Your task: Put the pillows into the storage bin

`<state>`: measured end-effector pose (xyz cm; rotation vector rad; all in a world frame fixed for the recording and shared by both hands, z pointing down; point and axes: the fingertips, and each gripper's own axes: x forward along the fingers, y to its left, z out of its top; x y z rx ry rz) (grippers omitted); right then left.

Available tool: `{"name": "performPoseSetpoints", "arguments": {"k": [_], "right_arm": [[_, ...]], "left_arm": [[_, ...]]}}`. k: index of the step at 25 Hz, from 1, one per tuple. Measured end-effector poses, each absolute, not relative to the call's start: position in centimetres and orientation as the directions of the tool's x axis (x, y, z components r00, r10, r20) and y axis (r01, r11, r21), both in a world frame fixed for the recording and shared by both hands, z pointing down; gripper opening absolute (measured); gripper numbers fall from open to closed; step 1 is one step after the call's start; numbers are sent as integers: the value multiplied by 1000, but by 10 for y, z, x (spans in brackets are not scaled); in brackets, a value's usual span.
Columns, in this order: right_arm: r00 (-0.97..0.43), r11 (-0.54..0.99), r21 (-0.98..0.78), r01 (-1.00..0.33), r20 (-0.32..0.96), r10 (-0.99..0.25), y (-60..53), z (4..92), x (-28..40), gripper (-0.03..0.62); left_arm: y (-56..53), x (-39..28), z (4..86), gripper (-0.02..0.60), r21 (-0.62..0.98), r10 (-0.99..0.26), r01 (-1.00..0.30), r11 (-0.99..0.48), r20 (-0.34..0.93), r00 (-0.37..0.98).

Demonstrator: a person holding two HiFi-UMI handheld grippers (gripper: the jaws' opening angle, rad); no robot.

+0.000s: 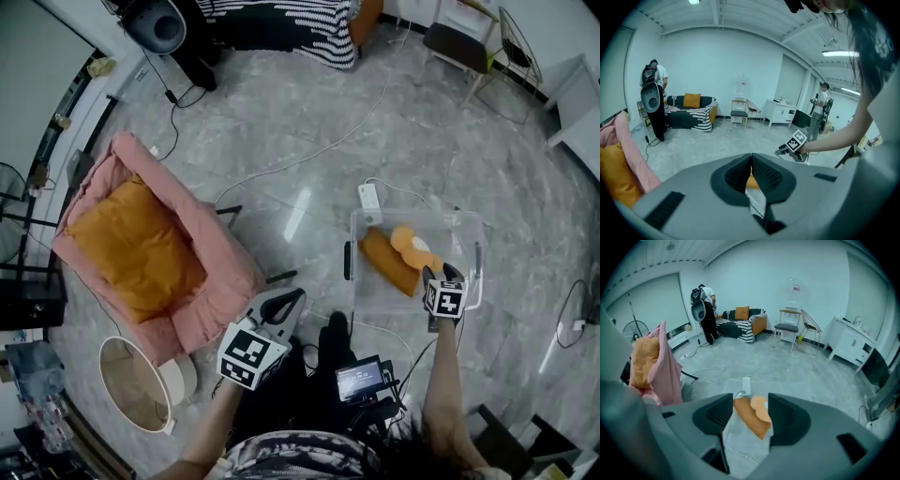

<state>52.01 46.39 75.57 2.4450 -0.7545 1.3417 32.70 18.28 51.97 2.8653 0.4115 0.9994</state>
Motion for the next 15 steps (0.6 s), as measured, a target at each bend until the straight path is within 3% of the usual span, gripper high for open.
{"name": "performPoseSetpoints", "arguments": {"k": [6, 15], "right_arm": [[391, -742, -134, -657, 781, -487, 418, 712, 483, 236], [301, -561, -174, -809, 696, -652, 327, 650, 463, 230]], "left_arm": [[165, 325, 496, 12, 134, 218, 173, -976, 544, 811], [94, 278, 472, 12, 90, 10, -40, -995, 502, 865]]}}
